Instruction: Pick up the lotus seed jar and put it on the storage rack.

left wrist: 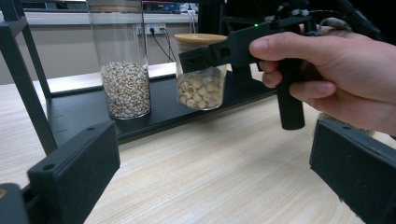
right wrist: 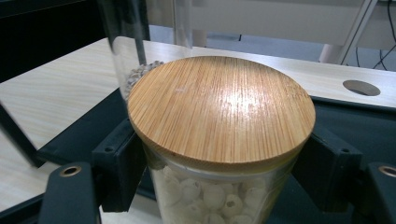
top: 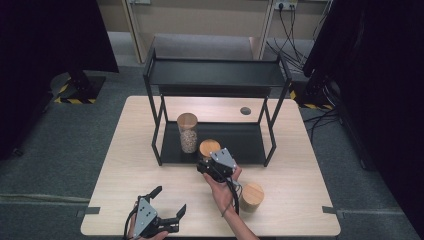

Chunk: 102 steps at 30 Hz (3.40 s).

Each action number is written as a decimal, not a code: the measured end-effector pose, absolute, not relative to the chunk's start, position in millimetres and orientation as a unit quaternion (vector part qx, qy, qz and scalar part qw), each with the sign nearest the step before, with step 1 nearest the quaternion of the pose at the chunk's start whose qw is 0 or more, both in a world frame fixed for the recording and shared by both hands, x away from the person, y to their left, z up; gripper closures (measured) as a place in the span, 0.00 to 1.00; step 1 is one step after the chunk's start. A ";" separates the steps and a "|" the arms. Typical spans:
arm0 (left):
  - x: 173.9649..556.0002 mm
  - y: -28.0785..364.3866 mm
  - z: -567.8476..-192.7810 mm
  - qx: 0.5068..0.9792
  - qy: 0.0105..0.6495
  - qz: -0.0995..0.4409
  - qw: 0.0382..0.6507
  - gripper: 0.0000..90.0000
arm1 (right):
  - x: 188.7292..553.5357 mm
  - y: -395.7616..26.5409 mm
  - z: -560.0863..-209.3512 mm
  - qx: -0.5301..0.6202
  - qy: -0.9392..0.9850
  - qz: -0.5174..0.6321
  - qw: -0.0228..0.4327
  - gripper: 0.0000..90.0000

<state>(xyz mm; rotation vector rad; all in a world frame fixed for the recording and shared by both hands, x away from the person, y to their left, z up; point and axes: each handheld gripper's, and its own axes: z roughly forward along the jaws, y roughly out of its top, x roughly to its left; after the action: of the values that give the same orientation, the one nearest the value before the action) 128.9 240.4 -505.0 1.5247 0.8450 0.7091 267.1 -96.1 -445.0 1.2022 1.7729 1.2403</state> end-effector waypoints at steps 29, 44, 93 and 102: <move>129.4 241.2 -505.8 0.655 0.364 0.304 0.589 0.01 | 316.1 -75.8 -454.3 0.493 0.667 0.447 0.335 0.28; 129.4 240.7 -506.0 0.655 0.364 0.304 0.588 0.01 | 316.1 -76.4 -455.2 0.496 0.665 0.446 0.336 0.16; 129.1 240.7 -506.2 0.652 0.368 0.307 0.587 0.01 | 212.8 -137.5 -425.1 0.402 0.686 0.529 0.296 0.04; 129.2 240.5 -506.6 0.651 0.370 0.309 0.586 0.01 | 194.4 -149.2 -427.9 0.384 0.690 0.545 0.282 0.04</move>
<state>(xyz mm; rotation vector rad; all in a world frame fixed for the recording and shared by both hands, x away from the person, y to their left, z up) 129.2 240.5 -506.6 1.5179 0.8614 0.7208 194.4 -149.2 -427.9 1.0292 1.8484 1.4599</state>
